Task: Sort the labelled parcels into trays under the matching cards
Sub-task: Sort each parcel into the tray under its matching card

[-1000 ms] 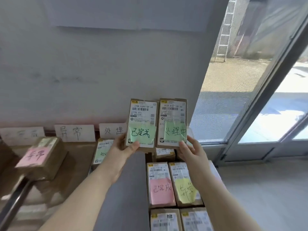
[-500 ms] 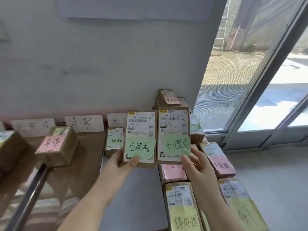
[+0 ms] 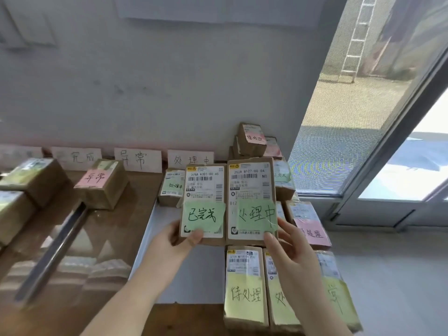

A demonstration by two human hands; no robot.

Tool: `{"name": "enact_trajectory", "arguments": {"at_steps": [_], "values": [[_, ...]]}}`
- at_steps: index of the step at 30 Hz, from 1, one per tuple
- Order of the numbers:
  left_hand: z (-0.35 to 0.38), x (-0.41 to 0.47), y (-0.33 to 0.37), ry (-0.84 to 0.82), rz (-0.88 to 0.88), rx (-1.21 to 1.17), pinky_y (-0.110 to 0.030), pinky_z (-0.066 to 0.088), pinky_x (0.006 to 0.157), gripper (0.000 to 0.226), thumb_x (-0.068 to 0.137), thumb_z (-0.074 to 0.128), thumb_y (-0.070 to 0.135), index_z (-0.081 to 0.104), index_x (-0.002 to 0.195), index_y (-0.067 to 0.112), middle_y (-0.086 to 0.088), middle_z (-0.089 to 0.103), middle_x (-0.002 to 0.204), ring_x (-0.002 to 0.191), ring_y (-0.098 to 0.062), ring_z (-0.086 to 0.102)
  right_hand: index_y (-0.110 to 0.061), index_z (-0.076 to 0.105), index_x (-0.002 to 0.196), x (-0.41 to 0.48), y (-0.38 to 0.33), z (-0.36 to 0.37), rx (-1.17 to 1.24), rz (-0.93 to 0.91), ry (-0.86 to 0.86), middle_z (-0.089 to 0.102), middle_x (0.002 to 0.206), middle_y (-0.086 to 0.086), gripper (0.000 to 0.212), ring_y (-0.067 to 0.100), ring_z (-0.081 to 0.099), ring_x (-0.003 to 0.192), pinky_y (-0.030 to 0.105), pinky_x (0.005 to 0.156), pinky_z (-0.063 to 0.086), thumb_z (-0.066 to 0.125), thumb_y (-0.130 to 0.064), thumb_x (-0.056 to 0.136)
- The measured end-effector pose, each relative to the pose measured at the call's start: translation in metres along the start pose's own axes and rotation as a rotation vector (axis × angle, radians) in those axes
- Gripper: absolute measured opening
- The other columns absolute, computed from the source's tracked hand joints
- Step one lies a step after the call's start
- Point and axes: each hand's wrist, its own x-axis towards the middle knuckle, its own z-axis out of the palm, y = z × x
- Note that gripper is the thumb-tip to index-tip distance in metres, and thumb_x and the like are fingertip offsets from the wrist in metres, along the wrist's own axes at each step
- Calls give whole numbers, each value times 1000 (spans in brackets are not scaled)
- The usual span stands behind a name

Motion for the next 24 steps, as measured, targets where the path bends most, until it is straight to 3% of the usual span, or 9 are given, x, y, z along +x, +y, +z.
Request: {"name": "enact_trajectory", "arguments": {"at_steps": [4, 7, 13, 18, 22, 24], "values": [[-3, -18, -1, 20, -32, 13, -8, 45, 71, 34, 73, 65, 46, 57, 105, 41, 27, 68, 99, 93, 13, 60, -43, 55, 105, -12, -2, -8, -26, 4, -62, 67, 76, -24, 29, -5, 63, 72, 7, 60, 46, 65, -23, 86], [-10, -31, -5, 55, -51, 32, -17, 44, 81, 37, 69, 64, 52, 55, 104, 46, 31, 67, 98, 96, 10, 59, -43, 55, 110, -24, -1, -6, -59, 17, -92, 67, 79, -22, 30, -5, 63, 76, 13, 63, 50, 64, -32, 84], [-33, -56, -16, 99, -68, 38, -20, 45, 86, 33, 76, 64, 48, 55, 107, 44, 26, 67, 103, 101, 6, 58, -44, 51, 109, -42, -6, 12, -74, 29, -160, 65, 85, -18, 28, -13, 59, 74, 6, 60, 45, 62, -31, 87], [-61, -60, -28, 102, -76, 63, -13, 42, 77, 25, 80, 62, 48, 53, 103, 47, 30, 63, 102, 100, 8, 54, -43, 50, 121, -52, -4, 43, -142, 70, -177, 63, 98, -20, 33, -8, 61, 82, 11, 63, 45, 57, -42, 88], [-96, -52, -37, 100, -80, 100, -29, 51, 87, 37, 79, 61, 53, 49, 112, 45, 32, 59, 100, 100, 4, 55, -36, 51, 126, -61, -3, 80, -167, 89, -140, 63, 101, -19, 41, -2, 60, 93, 16, 72, 46, 57, -44, 87], [-118, -46, -45, 86, -75, 111, -27, 50, 86, 37, 79, 61, 53, 48, 113, 45, 34, 58, 97, 96, 6, 54, -38, 50, 125, -67, -5, 103, -190, 101, -119, 62, 100, -21, 38, -3, 59, 93, 13, 70, 45, 56, -43, 88]]}}
